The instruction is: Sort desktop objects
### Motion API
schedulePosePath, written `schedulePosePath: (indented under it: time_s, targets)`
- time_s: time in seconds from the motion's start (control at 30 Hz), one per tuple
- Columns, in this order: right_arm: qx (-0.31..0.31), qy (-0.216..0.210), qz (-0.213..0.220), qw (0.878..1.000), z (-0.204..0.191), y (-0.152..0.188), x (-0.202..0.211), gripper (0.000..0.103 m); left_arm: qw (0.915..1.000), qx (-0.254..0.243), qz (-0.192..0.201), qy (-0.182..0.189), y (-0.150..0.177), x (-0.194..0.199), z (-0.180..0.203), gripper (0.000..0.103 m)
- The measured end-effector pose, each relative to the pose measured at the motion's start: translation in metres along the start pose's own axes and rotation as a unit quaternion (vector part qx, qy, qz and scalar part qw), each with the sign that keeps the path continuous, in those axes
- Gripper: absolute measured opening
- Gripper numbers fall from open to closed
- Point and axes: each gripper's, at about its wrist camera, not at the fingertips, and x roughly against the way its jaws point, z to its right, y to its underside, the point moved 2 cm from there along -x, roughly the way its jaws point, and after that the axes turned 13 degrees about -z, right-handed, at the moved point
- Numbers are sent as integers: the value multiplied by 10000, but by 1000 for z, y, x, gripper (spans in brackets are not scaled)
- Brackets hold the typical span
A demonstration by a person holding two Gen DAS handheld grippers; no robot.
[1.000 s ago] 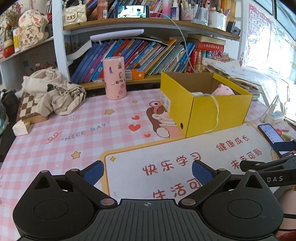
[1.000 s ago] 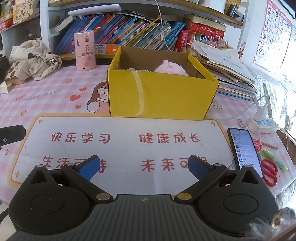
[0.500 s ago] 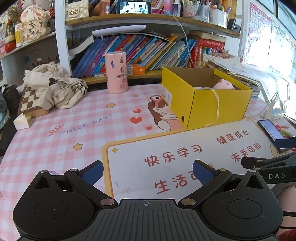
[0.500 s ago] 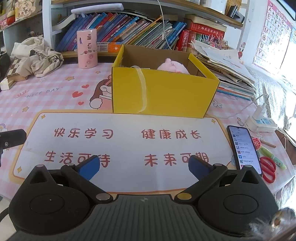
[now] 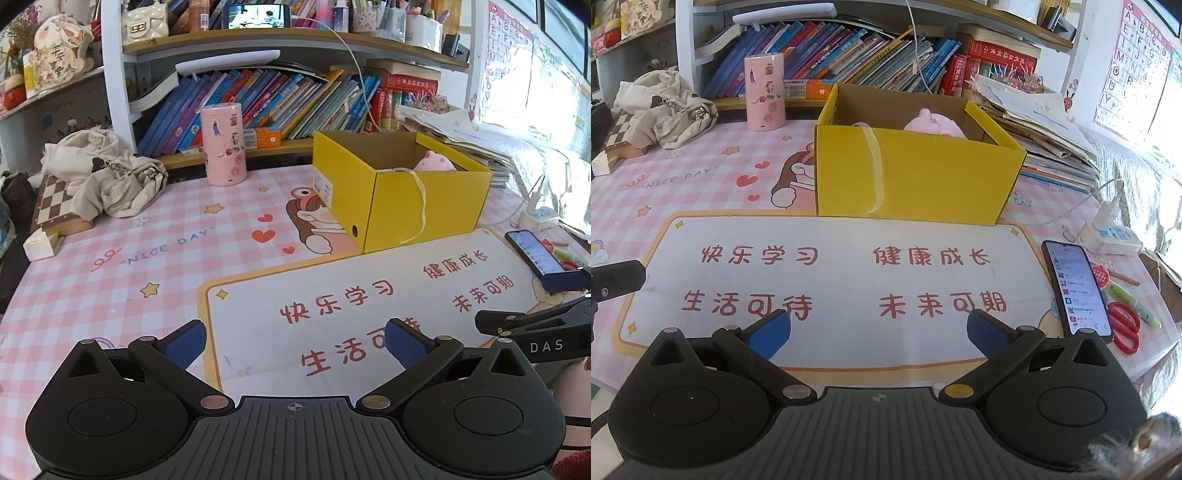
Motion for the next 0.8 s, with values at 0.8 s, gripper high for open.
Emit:
schedulePosePath:
  time_s: [0.8]
  targets:
    - [30,-72,-230,9997,-2,2,-9,103,9998,139,-107,78,2,-4,-3,103]
